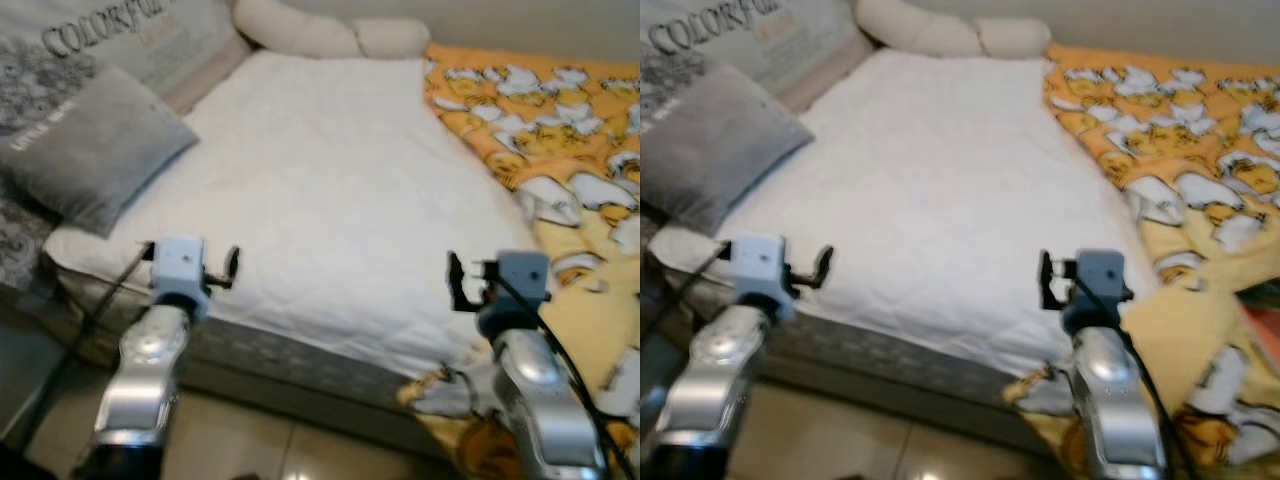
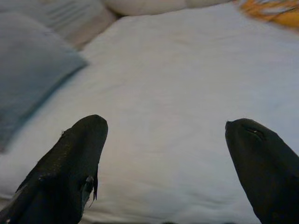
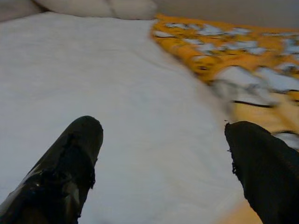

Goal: Clean up the room

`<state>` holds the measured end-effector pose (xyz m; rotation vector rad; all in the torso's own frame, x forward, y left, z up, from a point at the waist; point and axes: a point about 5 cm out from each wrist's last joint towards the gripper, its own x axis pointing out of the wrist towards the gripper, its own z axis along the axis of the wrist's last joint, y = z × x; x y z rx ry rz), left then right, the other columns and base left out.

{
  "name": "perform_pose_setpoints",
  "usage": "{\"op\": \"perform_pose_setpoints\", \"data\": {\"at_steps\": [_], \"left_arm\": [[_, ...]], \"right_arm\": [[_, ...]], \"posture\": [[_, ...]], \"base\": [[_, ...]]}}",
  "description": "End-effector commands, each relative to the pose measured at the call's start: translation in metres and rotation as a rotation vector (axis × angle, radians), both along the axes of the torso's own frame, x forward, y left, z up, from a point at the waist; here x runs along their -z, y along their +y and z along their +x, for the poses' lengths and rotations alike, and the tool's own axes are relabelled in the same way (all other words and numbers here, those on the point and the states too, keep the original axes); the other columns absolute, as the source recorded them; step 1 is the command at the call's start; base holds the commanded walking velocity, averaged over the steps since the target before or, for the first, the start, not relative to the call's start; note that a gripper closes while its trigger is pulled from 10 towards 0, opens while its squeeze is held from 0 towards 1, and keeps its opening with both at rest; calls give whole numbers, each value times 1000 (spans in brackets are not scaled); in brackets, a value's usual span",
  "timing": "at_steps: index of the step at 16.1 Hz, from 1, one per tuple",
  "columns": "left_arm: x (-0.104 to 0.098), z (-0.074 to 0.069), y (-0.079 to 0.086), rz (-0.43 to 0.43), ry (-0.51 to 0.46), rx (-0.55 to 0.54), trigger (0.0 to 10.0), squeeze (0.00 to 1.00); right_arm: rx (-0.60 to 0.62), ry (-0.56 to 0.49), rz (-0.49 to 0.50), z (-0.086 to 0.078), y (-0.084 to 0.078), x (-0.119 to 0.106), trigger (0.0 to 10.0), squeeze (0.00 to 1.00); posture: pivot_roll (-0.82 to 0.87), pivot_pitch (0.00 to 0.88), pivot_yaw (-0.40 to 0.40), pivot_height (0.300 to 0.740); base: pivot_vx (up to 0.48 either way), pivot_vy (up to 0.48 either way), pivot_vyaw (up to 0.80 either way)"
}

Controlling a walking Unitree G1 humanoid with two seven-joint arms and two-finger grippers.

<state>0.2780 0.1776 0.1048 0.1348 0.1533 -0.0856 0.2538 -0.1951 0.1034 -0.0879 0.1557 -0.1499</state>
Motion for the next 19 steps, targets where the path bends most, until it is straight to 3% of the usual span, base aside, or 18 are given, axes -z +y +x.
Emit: {"op": "perform_pose_setpoints", "data": {"at_steps": [1,16,18,19], "left_arm": [[-4,1,7,24,-13,-16,10000,1000],[-2,1,5,19,-3,-30,10000,1000],[-5,2,5,-2,-27,-17,10000,1000],[-6,1,4,-2,-33,1,10000,1000]], "right_arm": [[-4,-17,1,2,2,-4,10000,1000],[-22,0,2,1,5,-1,10000,1000],[-22,11,-3,1,5,1,10000,0],[-18,16,-6,1,5,2,10000,0]], "posture": [[-94,0,32,740],[-96,0,32,740],[-96,0,32,740],[-96,0,32,740]], "base": [[0,-315,0],[0,-295,0],[0,0,0],[0,0,0]]}}
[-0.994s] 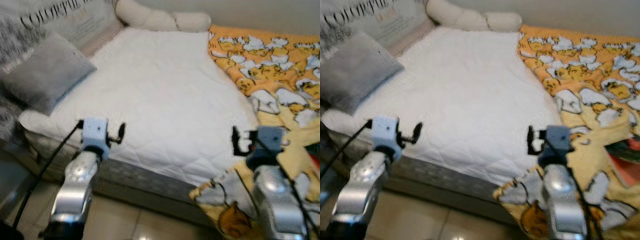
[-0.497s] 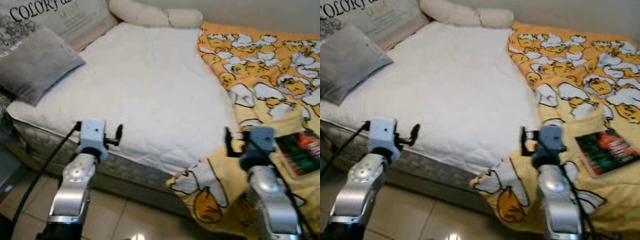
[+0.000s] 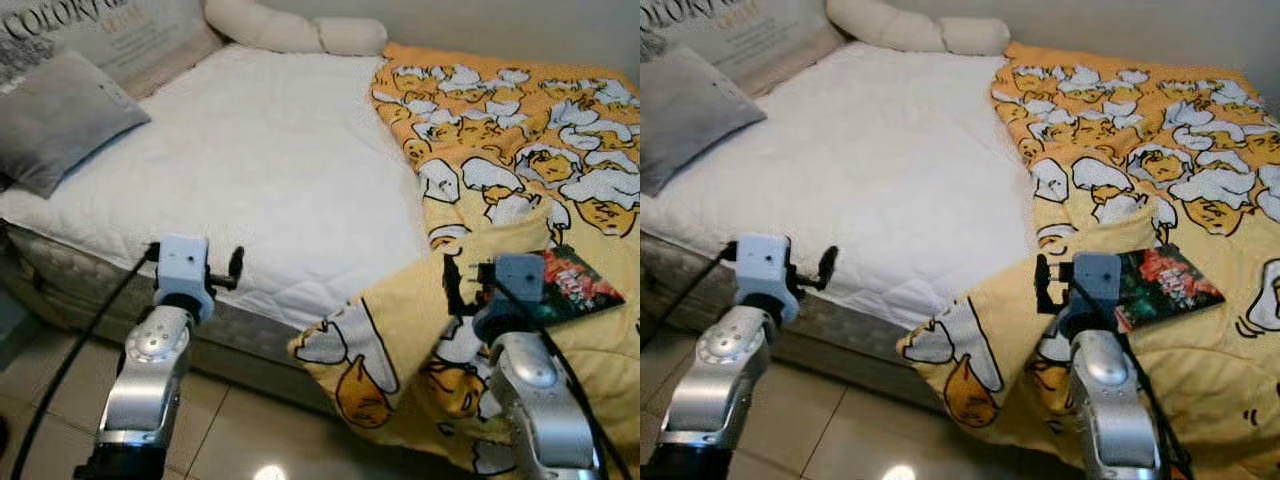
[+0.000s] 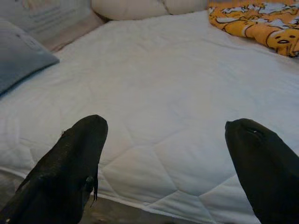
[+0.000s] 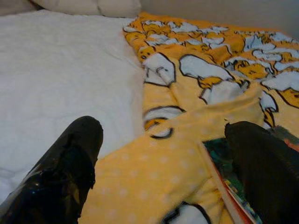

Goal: Clean up the room

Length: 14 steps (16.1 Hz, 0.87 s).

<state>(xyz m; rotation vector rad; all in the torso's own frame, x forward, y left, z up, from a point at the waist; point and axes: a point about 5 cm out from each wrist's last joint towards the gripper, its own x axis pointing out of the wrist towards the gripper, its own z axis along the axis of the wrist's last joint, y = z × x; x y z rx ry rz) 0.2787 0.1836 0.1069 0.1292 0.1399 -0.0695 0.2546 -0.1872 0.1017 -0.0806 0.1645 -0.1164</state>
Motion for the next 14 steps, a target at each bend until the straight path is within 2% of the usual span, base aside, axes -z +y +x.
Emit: {"op": "perform_pose_setpoints", "data": {"at_steps": [1,3,11,14], "left_arm": [[-4,0,-3,-9,-19,28,10000,1000],[-4,-1,-4,-44,-18,40,10000,1000],[-4,-1,-2,-51,-16,43,10000,1000],[-4,0,-1,-40,-17,34,10000,1000]], "right_arm": [[15,15,-9,0,-3,1,10000,0],[16,22,4,0,-3,2,10000,0],[24,30,-4,0,-5,2,10000,0],[15,22,-9,1,-4,1,10000,0]], "posture": [[-95,0,32,740],[-94,0,33,740],[-95,0,33,740],[-97,0,33,740]], "base": [[0,0,0],[135,0,-706],[303,0,-800],[305,0,0]]}}
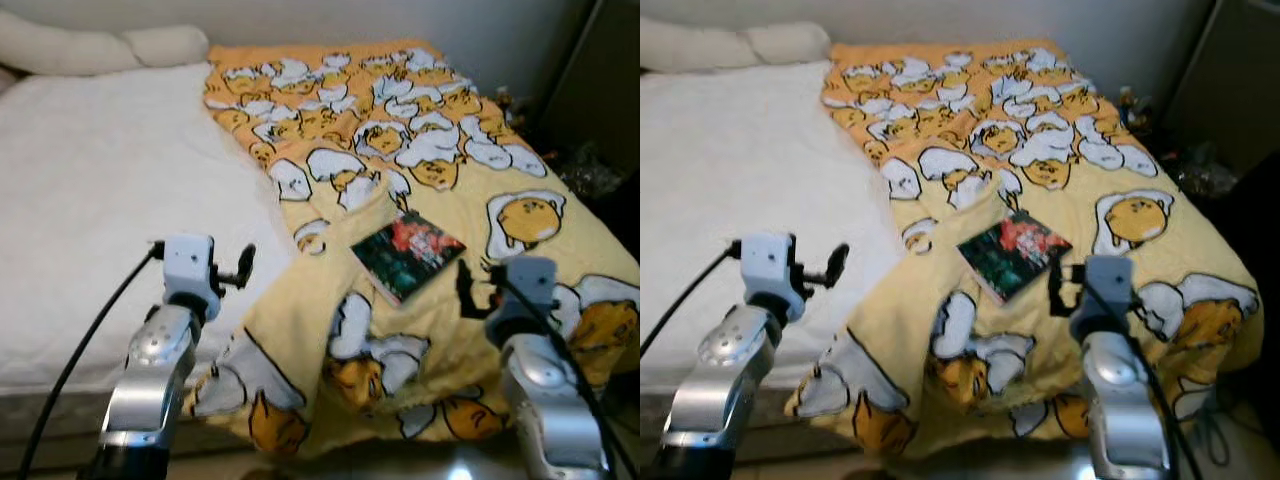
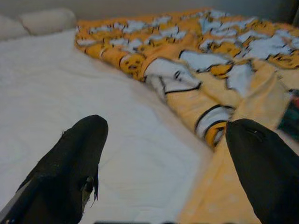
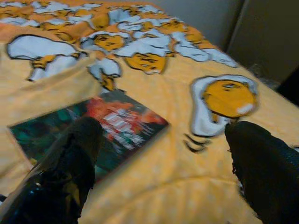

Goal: Clean up the room

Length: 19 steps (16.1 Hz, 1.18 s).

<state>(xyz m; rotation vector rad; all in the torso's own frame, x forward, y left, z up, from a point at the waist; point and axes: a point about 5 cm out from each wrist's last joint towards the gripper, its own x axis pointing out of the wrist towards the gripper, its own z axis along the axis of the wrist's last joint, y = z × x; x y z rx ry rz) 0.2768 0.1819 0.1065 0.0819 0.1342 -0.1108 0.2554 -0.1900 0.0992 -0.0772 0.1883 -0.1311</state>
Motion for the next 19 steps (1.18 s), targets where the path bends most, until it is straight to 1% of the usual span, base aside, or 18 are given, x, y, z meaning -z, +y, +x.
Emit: {"op": "perform_pose_setpoints", "data": {"at_steps": [1,5,7,10,13,14,16,17,18,19], "left_arm": [[-4,2,2,12,-15,-6,10000,1000],[-4,3,5,16,-14,-18,10000,1000],[-3,3,7,19,-8,-36,10000,1000],[-5,4,5,34,-12,-17,10000,1000],[-6,1,4,43,-14,0,10000,1000],[-7,-1,4,47,-14,8,10000,976],[-7,-4,7,64,-8,23,10000,965],[-4,-3,8,79,8,43,10000,961],[-2,0,6,99,26,92,10000,965],[-4,5,1,125,34,176,10000,965]], "right_arm": [[-8,0,-12,1,-1,-2,10000,0],[-76,3,24,1,7,-2,10000,0],[-87,8,30,1,8,-1,10000,0],[-73,43,25,0,8,3,10000,0],[-57,45,48,-3,6,3,10000,0],[-42,51,63,-7,4,4,10000,0],[-20,83,100,-11,3,10,10000,0],[-24,105,136,-8,3,16,10000,1000],[-47,123,188,-1,6,24,10000,1000],[-26,164,235,9,4,36,10000,1000]], "posture": [[-96,0,32,740],[-96,0,33,740],[-96,0,32,740],[-95,0,30,740],[-90,0,27,740],[-89,0,26,740],[-82,0,28,740],[-78,0,36,740],[-64,0,40,740],[-58,0,45,740]], "base": [[285,0,0],[274,0,0],[0,0,0],[0,0,0],[0,0,0],[0,0,0],[0,0,0],[0,0,0],[0,0,0],[0,0,0]]}}
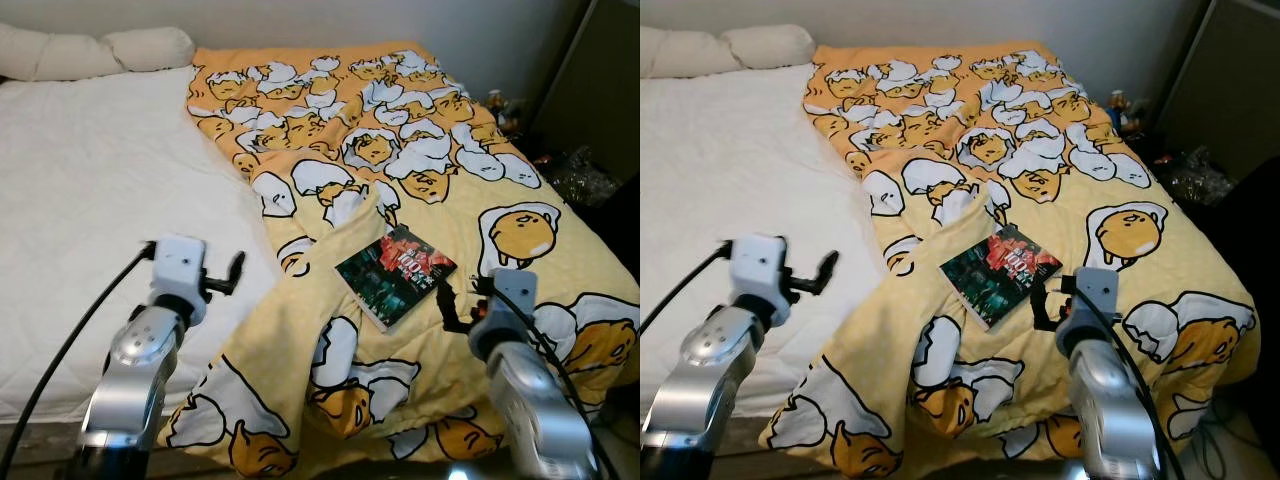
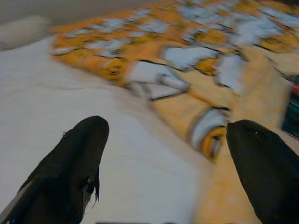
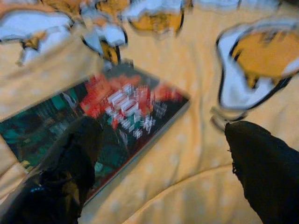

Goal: Clean up the room

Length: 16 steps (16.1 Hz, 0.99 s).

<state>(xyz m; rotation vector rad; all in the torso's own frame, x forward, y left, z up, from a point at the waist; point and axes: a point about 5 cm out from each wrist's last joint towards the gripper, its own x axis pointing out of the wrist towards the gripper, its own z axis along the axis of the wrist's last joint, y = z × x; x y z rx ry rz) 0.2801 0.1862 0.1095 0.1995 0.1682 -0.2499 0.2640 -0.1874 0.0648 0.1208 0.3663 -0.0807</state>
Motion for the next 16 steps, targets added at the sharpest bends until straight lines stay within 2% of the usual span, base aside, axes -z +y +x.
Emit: {"op": "perform_pose_setpoints", "data": {"at_steps": [1,2,3,4,5,6,7,8,10,13,16], "left_arm": [[-2,4,-6,24,6,70,10000,965],[-6,8,-7,48,12,131,10000,965],[-7,10,-7,68,17,154,10000,969],[-10,12,-2,135,30,223,10000,973],[-10,12,-1,151,34,243,10000,973],[-13,10,1,155,36,274,10000,973],[-16,7,1,144,39,305,10000,973],[-18,5,2,145,38,316,10000,973],[-21,-1,5,149,44,346,10000,973],[-21,-7,7,165,61,376,10000,973],[-23,-15,8,173,85,405,10000,976]], "right_arm": [[8,23,64,6,1,8,10000,1000],[-3,73,175,15,3,19,10000,1000],[7,91,205,20,3,23,10000,871],[61,130,298,31,0,33,10000,0],[81,141,320,34,0,35,10000,0],[100,145,415,38,0,38,10000,0],[119,160,457,41,-1,42,10000,0],[131,167,453,42,-2,44,10000,0],[154,149,538,48,-2,44,10000,0],[162,161,538,51,0,47,10000,0],[243,188,528,50,-8,51,10000,0]], "posture": [[-50,0,51,740],[-39,0,56,740],[-17,0,57,740],[5,0,58,740],[5,0,58,740],[23,0,59,740],[50,0,59,740],[55,0,59,740],[79,0,67,740],[100,0,72,740],[114,0,88,740]], "base": [[0,0,0],[0,0,0],[0,0,0],[0,0,0],[0,0,0],[0,0,0],[0,0,0],[0,0,0],[0,0,0],[0,0,0],[0,0,0]]}}
